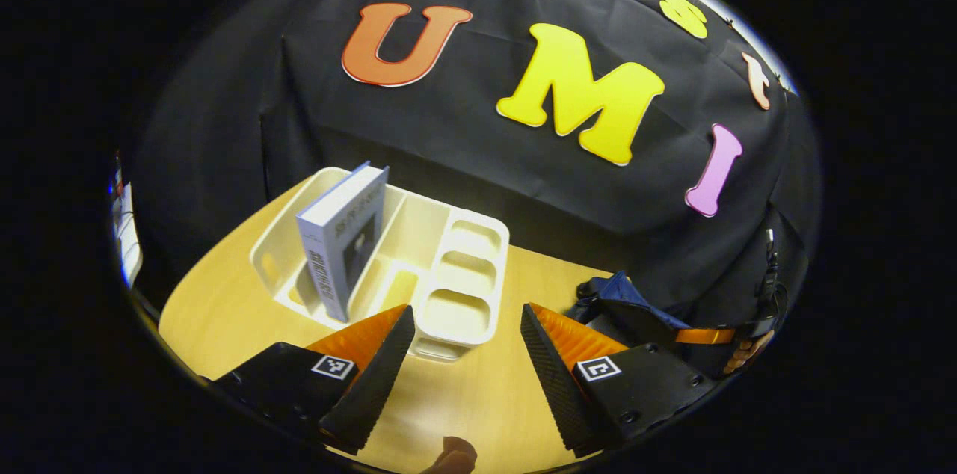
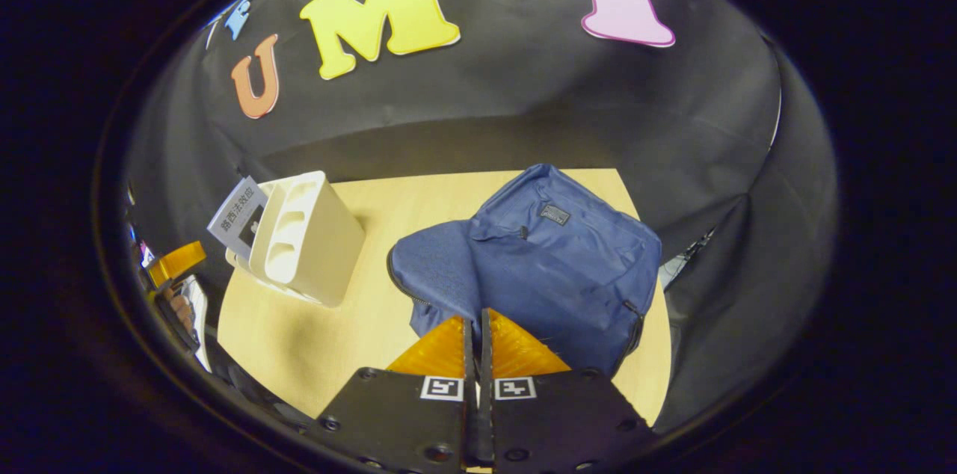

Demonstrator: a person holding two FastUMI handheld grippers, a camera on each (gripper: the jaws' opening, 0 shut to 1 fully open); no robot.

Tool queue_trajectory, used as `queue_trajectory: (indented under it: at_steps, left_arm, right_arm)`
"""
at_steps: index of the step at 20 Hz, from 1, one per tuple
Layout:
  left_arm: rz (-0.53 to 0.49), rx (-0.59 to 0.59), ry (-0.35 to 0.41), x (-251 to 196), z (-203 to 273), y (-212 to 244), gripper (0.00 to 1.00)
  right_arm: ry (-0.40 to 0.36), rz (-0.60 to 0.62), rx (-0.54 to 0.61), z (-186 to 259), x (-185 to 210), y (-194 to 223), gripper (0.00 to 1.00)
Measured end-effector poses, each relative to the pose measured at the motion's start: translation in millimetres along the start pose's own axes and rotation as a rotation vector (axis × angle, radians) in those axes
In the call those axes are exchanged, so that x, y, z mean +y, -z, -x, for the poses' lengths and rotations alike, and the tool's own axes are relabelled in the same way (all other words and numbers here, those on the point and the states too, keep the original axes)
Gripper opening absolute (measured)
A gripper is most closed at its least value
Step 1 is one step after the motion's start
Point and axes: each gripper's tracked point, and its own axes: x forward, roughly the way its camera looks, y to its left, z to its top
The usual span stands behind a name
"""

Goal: Open the schoolbag, grab two books from the bookshelf and put them into the schoolbag.

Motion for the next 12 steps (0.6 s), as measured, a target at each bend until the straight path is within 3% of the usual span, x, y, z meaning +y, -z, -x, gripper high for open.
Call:
queue_trajectory:
  at_steps: [3,5,10,12]
  left_arm:
    - [-0.035,0.039,-0.093,50,-4,-27,0.92]
    - [-0.121,0.069,-0.162,83,-13,-48,0.92]
    - [-0.169,0.221,-0.171,106,-57,-72,0.91]
    - [-0.245,0.279,-0.211,122,-77,-77,0.90]
  right_arm:
    - [0.013,0.025,-0.003,1,4,1,0.01]
    - [0.012,0.029,0.005,1,3,3,0.01]
    - [0.009,0.001,0.009,-1,2,6,0.01]
    - [0.015,0.009,0.011,1,1,5,0.01]
